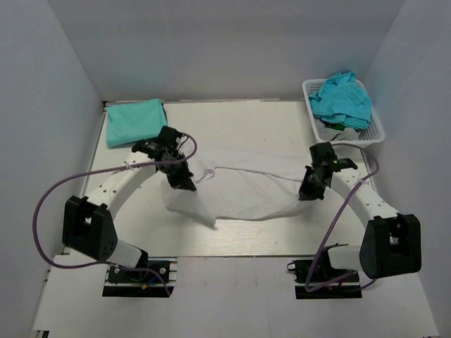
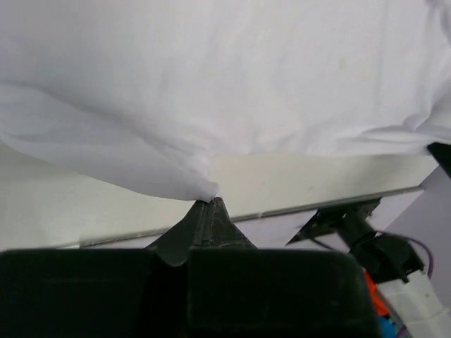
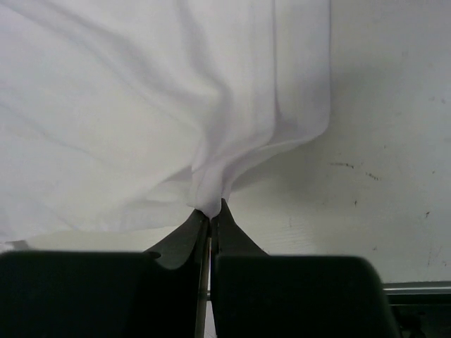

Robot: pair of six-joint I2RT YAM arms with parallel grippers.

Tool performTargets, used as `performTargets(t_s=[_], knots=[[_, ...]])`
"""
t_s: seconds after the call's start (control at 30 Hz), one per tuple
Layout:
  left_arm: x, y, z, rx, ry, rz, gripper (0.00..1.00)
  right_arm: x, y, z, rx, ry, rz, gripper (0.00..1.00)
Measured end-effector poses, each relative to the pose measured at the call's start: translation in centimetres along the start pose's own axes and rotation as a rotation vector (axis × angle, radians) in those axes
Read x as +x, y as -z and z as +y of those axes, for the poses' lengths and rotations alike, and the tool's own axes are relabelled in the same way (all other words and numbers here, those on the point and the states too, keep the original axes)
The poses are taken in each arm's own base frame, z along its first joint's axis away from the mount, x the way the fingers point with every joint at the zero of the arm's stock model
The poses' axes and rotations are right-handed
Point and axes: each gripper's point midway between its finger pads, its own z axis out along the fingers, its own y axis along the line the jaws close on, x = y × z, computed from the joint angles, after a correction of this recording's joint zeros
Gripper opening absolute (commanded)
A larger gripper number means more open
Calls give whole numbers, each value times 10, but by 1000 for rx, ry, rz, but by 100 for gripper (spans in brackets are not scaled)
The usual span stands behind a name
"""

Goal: Fold and stack the t-shirts
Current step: Fold the other side of the tshirt into a rectangle

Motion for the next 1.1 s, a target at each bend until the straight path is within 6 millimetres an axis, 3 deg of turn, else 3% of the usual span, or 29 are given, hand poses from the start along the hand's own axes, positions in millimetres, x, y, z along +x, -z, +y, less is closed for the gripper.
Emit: performTargets(t_s=[0.2, 0.4, 0.53, 0.7, 1.1], knots=[[-69, -7, -36, -8, -7, -105, 0, -37, 6, 19, -5, 27, -27, 0], [-126, -10, -33, -55, 57, -220, 0, -60, 2, 22, 28, 17, -25, 0], [-154, 1, -31, -43, 82, -305, 0, -84, 0, 26, 36, -1, -48, 0], [-186, 6, -44, -2, 54, -383, 0, -113, -3, 30, 35, -15, -81, 0], [-232, -41, -38, -57, 28, -397, 0, -139, -32, 29, 62, -42, -59, 0]])
